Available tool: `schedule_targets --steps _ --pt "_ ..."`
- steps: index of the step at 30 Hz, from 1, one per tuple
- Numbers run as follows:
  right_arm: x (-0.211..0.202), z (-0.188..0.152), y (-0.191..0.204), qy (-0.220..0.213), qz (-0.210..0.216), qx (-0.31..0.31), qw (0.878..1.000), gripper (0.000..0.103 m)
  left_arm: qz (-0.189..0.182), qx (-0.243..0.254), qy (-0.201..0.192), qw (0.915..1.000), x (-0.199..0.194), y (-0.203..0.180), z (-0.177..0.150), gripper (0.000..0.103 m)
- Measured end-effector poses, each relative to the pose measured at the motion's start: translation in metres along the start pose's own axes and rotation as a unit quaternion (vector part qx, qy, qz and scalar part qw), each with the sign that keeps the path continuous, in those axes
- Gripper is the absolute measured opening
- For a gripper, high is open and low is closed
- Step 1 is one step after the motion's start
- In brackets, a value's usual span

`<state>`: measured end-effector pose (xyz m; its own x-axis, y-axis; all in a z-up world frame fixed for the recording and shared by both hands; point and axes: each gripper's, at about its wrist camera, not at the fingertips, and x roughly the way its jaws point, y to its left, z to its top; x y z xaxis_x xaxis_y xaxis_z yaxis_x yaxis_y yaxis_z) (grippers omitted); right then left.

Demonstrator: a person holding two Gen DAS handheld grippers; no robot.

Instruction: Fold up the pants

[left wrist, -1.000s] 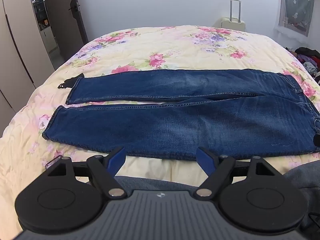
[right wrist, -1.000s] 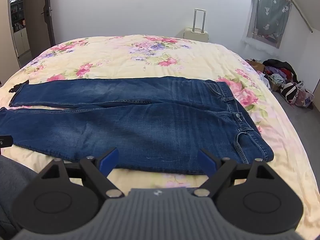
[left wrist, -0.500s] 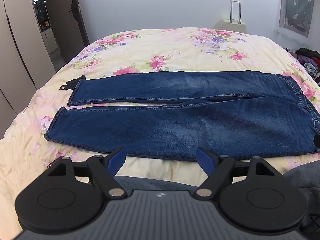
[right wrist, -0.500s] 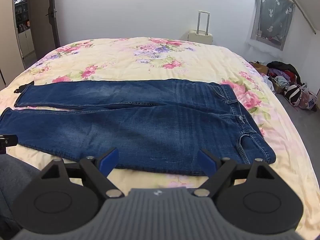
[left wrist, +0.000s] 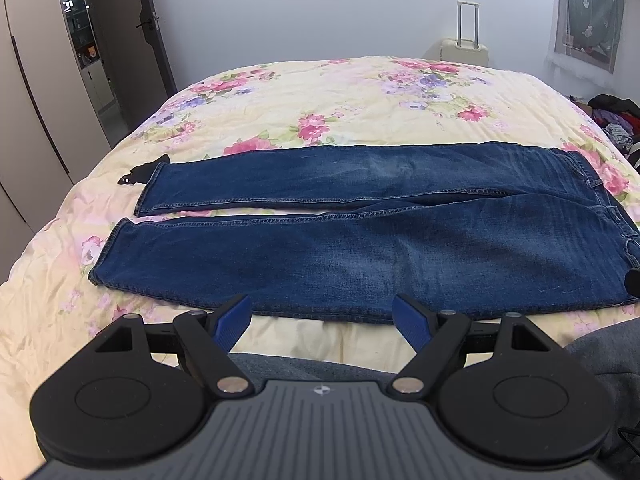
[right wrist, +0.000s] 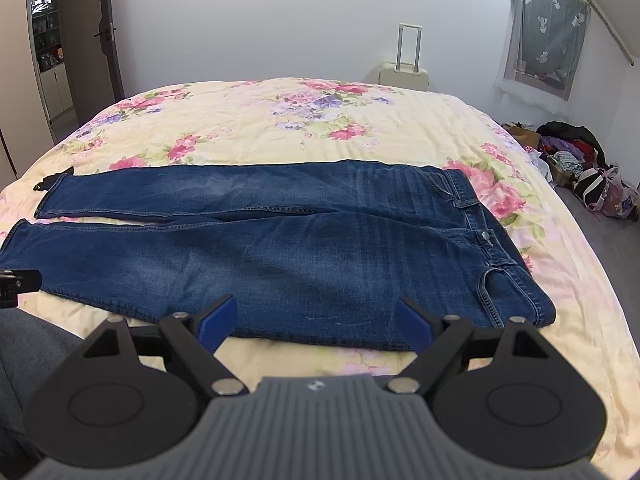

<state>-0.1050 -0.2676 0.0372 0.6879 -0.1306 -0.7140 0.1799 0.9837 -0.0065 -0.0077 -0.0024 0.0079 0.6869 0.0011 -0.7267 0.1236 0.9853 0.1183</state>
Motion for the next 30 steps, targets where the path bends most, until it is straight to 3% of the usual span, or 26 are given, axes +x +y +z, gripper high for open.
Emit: schedule_targets --steps 30 --pt "-0.0065 -0.0014 -0.001 -0.008 0.004 -0.004 1.0 0.082 0.001 0.0 0.0 1.0 -0.0016 0.0001 -0.0002 0.094"
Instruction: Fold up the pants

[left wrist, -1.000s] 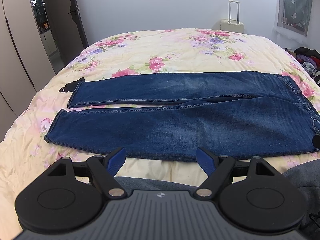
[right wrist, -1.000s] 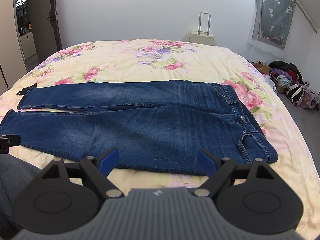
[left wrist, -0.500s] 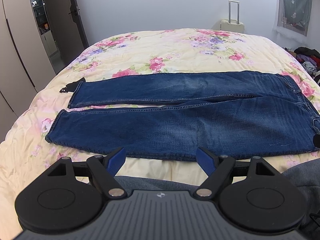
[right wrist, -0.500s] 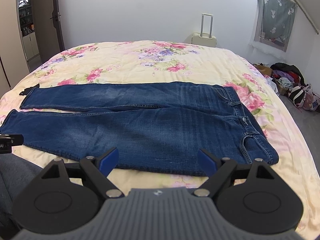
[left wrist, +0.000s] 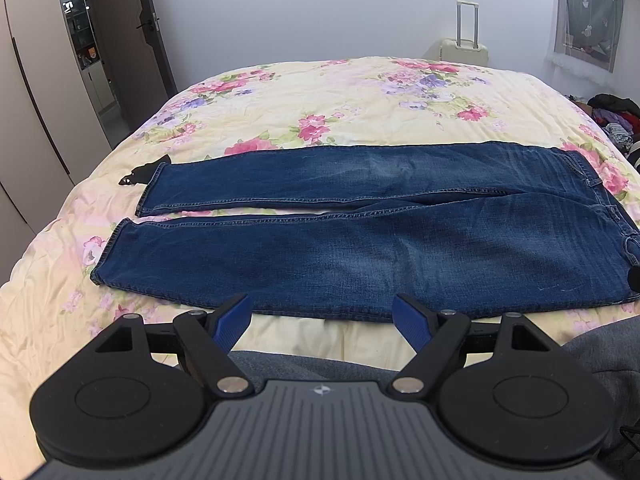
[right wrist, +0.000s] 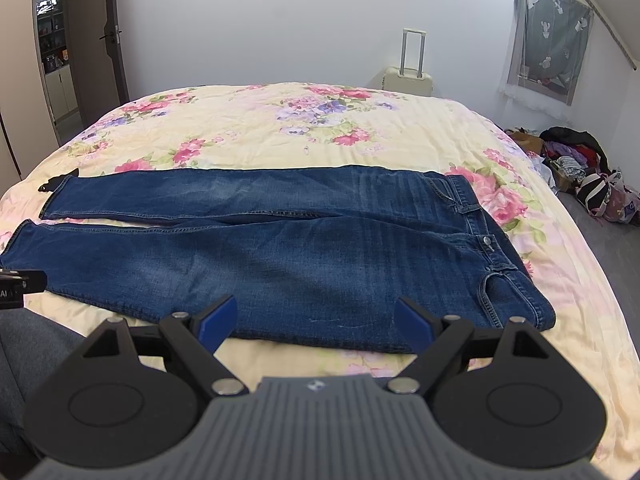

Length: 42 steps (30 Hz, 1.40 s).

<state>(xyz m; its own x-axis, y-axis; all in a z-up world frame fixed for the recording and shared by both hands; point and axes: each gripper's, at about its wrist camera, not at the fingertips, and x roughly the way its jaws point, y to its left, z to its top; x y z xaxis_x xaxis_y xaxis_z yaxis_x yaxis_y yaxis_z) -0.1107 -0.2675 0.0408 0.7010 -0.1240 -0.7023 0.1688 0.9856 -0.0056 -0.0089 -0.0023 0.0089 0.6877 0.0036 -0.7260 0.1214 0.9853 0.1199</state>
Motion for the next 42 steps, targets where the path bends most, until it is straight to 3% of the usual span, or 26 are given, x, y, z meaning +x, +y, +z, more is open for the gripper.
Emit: schedule_targets --steps 36,42 --pt "-0.005 -0.002 -0.001 -0.002 -0.004 0.005 1.0 0.082 0.0 0.001 0.0 1.0 -0.001 0.0 0.0 0.094" --pt "-0.009 -0.003 -0.006 -0.019 0.009 -0.005 1.0 0.082 0.005 0.023 -0.023 0.9995 -0.006 0.014 0.0 0.091"
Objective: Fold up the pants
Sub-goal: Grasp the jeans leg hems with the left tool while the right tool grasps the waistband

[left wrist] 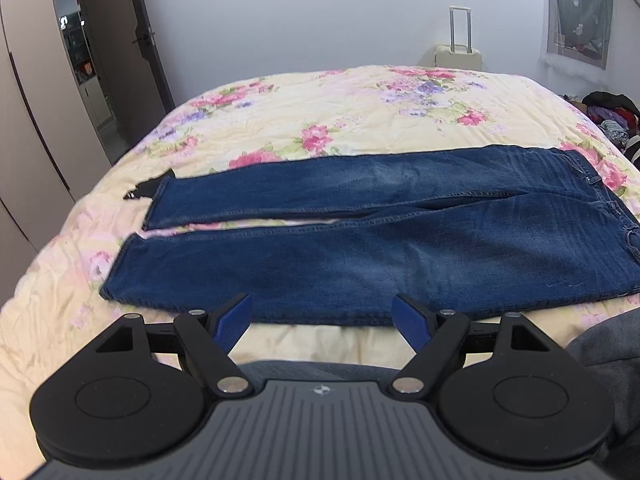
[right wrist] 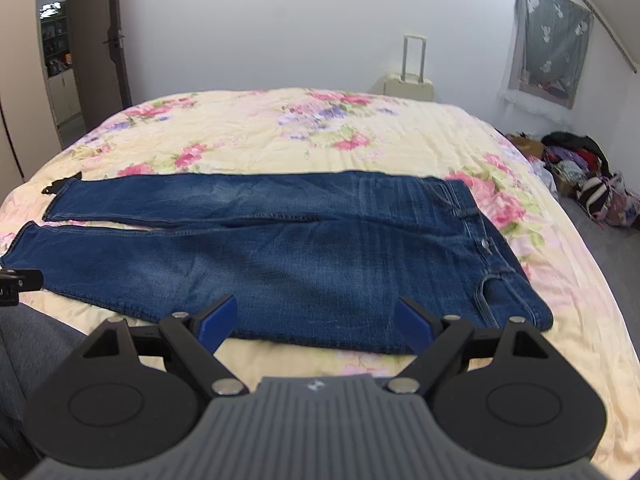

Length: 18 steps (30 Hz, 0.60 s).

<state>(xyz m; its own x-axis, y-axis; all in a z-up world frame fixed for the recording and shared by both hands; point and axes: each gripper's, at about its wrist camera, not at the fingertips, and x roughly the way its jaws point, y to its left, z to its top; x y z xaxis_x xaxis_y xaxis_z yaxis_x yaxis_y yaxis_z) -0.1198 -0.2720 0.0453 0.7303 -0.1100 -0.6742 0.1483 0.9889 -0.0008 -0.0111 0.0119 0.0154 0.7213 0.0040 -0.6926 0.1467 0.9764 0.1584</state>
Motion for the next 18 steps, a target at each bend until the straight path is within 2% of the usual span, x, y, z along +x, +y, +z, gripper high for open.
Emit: schedule_targets --steps 5,10,12,16,17,18 --pt "-0.013 0.007 -0.03 -0.067 0.025 -0.028 0.997 0.082 0.019 0.008 -0.019 0.9996 0.005 0.048 0.005 0.076" --pt "-0.01 0.02 -0.071 -0.11 0.04 -0.065 0.991 0.082 0.046 0.057 -0.017 0.9972 0.032 0.099 0.006 0.061" --pt "-0.003 0.028 -0.086 -0.101 0.037 -0.072 0.992 0.082 0.042 0.092 -0.009 0.9949 0.048 0.117 0.003 0.057" --pt "0.017 0.043 -0.119 -0.073 0.01 -0.092 0.993 0.081 0.038 0.158 0.017 0.9865 0.09 0.15 -0.006 0.057" --pt "0.024 0.047 -0.128 -0.058 0.003 -0.097 0.994 0.078 0.036 0.177 0.028 0.9832 0.105 0.158 -0.011 0.057" --pt "0.03 0.051 -0.138 -0.044 -0.003 -0.1 0.994 0.068 0.039 0.191 0.039 0.9801 0.117 0.164 -0.015 0.057"
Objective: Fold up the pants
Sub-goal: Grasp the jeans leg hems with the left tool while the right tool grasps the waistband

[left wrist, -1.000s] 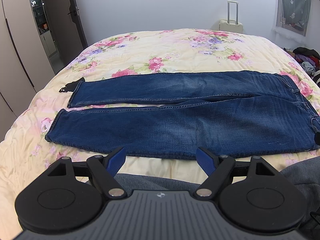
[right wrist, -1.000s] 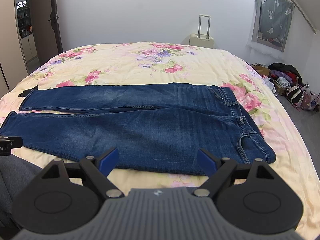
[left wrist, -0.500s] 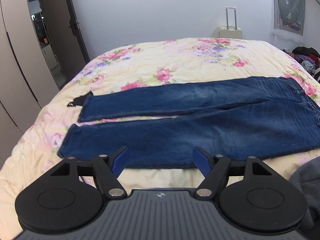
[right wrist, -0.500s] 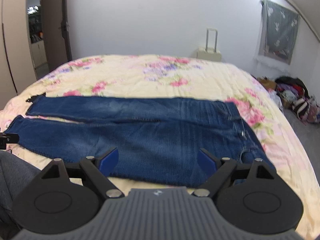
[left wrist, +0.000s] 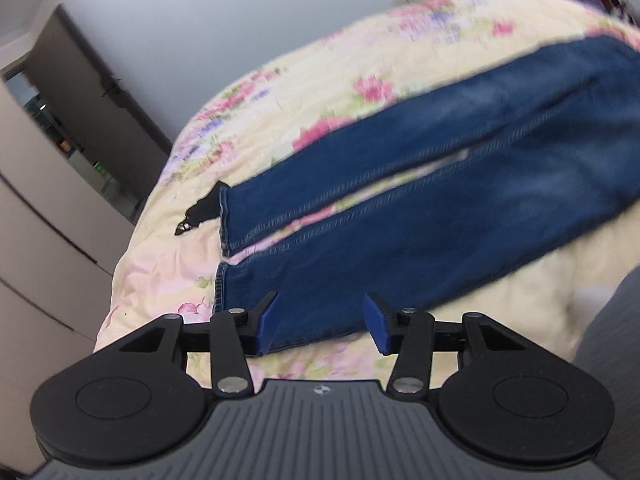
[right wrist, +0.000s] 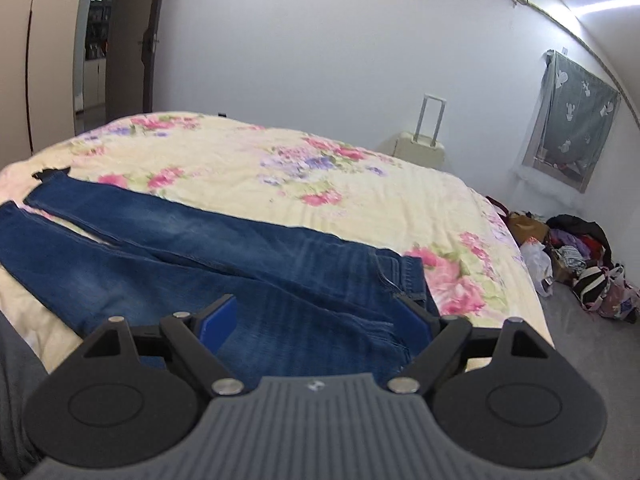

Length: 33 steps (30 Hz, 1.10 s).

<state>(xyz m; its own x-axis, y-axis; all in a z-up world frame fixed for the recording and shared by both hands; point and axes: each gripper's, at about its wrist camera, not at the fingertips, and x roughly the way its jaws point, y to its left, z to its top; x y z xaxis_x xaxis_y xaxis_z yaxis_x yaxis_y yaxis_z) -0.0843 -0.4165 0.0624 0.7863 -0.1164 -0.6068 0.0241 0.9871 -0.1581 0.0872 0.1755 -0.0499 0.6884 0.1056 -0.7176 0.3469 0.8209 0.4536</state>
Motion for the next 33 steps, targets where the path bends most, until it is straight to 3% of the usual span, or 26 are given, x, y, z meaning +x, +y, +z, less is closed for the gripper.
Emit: schedule_targets --steps 5,9,14,15,16,20,22,25,27,30,33 --pt "0.035 -0.003 -0.055 0.085 -0.051 -0.028 0.995 0.043 0.025 0.09 0.064 0.9936 0.066 -0.003 -0.03 0.057" --pt "0.053 -0.017 -0.102 0.135 -0.051 -0.028 0.989 0.042 0.051 0.178 0.092 0.9785 0.105 -0.025 -0.048 0.057" --pt "0.072 -0.037 -0.13 0.198 -0.042 -0.082 0.976 0.042 0.122 0.281 0.091 0.9474 0.137 -0.053 -0.06 0.056" --pt "0.076 -0.041 -0.132 0.208 -0.039 -0.094 0.973 0.042 0.126 0.287 0.09 0.9453 0.14 -0.056 -0.06 0.053" --pt "0.079 -0.045 -0.131 0.218 -0.035 -0.114 0.969 0.042 0.124 0.287 0.09 0.9455 0.142 -0.058 -0.059 0.044" --pt "0.095 -0.063 -0.111 0.262 -0.005 -0.224 0.939 0.042 0.139 0.254 0.098 0.9522 0.144 -0.063 -0.05 0.017" --pt "0.101 -0.074 -0.097 0.273 0.021 -0.273 0.922 0.042 0.144 0.21 0.097 0.9621 0.139 -0.056 -0.04 0.01" --pt "0.11 -0.087 -0.083 0.277 0.059 -0.32 0.904 0.042 0.146 0.107 0.092 0.9791 0.125 -0.038 -0.013 0.006" --pt "0.115 -0.095 -0.076 0.285 0.078 -0.344 0.891 0.041 0.141 0.045 0.096 0.9842 0.118 -0.026 0.003 0.006" --pt "0.126 -0.107 -0.069 0.296 0.117 -0.383 0.867 0.038 0.141 -0.023 0.105 0.9841 0.111 -0.014 0.023 0.006" --pt "0.133 -0.114 -0.06 0.286 0.153 -0.404 0.856 0.037 0.149 -0.05 0.112 0.9812 0.104 -0.01 0.035 0.005"
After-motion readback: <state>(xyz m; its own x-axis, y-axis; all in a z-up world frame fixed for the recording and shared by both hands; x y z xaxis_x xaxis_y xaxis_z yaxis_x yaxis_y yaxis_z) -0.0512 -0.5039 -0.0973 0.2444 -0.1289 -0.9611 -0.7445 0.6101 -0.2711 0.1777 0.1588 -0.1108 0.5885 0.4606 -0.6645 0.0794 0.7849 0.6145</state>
